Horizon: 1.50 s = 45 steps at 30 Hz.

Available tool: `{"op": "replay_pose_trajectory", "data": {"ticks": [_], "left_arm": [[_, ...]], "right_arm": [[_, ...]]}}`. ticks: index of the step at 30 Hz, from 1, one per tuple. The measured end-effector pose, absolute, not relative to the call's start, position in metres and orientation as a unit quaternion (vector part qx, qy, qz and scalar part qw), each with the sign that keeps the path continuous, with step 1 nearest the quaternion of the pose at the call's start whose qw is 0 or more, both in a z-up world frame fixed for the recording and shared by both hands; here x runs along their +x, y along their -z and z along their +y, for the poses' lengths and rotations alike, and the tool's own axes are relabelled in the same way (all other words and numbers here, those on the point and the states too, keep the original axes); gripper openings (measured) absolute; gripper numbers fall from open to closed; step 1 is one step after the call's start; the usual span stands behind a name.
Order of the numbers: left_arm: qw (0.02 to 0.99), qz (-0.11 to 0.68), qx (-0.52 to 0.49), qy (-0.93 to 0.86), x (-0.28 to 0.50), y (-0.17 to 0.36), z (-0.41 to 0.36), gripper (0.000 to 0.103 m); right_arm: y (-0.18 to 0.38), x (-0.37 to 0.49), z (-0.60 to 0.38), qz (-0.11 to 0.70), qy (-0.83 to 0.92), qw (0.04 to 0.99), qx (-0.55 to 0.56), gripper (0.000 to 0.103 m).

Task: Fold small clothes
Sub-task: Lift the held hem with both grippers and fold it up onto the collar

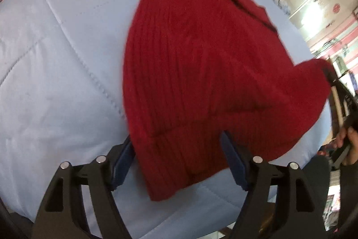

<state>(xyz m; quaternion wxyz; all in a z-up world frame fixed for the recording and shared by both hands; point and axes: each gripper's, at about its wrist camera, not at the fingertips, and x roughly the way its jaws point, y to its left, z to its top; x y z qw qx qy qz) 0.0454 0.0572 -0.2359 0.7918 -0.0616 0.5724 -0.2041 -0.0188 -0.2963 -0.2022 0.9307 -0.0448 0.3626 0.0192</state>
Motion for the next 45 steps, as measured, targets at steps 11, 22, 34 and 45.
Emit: {"op": "replay_pose_trajectory", "data": {"ticks": [11,22,34,45], "left_arm": [[0.83,0.523,-0.022,0.195,0.032,0.212,0.054,0.015],[0.929,0.338,0.052,0.138,0.067,0.121,0.04,0.014],[0.957,0.271,0.042,0.096,0.21,0.098,0.012,0.014],[0.91,0.381,0.104,0.124,0.365,0.168,-0.035,0.015]], "right_arm": [[0.203,-0.027,-0.295,0.361,-0.019,0.931,-0.048,0.01],[0.179,-0.005,-0.309,0.31,-0.012,0.95,-0.023,0.01],[0.16,0.107,-0.344,0.245,0.032,0.969,-0.012,0.01],[0.23,0.239,-0.378,0.344,0.032,0.938,0.024,0.01]]}}
